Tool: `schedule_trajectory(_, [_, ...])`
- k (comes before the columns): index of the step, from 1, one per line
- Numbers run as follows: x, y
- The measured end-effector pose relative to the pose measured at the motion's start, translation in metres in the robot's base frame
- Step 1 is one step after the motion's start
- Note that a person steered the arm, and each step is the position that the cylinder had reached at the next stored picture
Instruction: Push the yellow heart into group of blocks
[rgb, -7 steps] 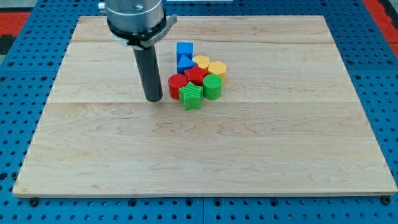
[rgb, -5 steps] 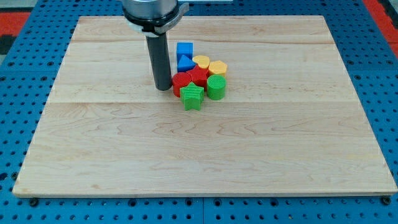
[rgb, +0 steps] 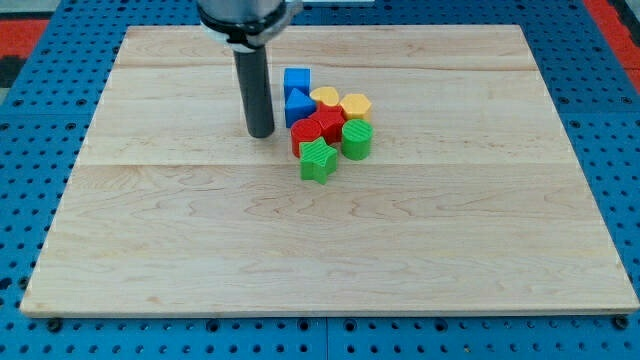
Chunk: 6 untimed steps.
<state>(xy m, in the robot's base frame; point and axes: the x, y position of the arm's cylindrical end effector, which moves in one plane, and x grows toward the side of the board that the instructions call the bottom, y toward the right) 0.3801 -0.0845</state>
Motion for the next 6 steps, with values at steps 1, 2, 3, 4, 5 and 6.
schedule_trajectory(1, [-0.043,-0.020])
schedule_trajectory(2, [-0.097,-0.024])
schedule_trajectory(3, [-0.130,0.005])
schedule_trajectory(4, [-0.132,0.070])
schedule_trajectory(5, [-0.120,0.111])
schedule_trajectory(6, [-0.105,0.111])
